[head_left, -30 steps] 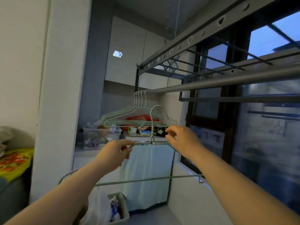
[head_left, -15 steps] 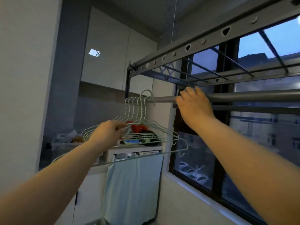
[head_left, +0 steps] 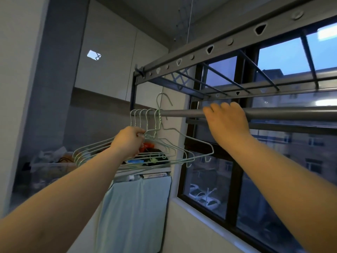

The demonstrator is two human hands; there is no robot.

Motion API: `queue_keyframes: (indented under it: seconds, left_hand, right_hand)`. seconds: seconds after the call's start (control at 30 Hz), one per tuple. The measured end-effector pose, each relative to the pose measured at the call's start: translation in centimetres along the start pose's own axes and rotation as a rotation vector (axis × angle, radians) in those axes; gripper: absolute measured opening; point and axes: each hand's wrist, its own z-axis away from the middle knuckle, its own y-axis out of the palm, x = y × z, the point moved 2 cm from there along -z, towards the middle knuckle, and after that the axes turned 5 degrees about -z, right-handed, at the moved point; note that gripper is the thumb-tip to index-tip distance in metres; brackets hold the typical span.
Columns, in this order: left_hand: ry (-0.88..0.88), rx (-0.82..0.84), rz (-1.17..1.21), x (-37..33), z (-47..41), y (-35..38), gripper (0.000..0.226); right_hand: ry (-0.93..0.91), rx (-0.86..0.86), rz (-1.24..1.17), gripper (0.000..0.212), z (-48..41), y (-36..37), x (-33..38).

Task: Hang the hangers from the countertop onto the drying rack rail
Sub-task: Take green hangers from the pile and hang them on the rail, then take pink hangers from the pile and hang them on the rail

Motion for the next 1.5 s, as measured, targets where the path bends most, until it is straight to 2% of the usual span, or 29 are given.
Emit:
queue_keyframes:
  seconds: [0.47,0.87,1.0,1.27,1.37,1.5]
  left_hand:
    - [0.027,0.074,-0.169,-0.6,-1.2,2.9,0.036]
    - [-0.005,0.155,-0.142,0.0,-0.2,3.0,0.034]
    - [0.019,0.087,-0.253,-0.3,0.6,2.2,0.041]
    - [0.101,-0.06,-0.089,-2.0,5.3,-0.4,0.039]
    - [0.157,-0.016,-0.044,-2.2,6.9,0.7,0.032]
    - [0.212,0.135,0.047,-2.5,10.1,4.1,0.026]
  right_hand:
    - [0.009,0.003,0.003,0.039,0.8,0.4,-0.8]
    - [-0.008,-0.009,-0.026,0.036,1.7,-0.2,-0.7]
    - [-0.011,-0.003,-0.076,0.041,2.5,-0.5,-0.4]
    - [-0.009,-0.012,-0.335,0.042,5.0,-1.6,0.6]
    - [0.05,0.045,-0.478,0.045,6.7,-1.6,0.8]
    - [0.307,0.219,-0.833,0.043,10.3,0.2,0.1]
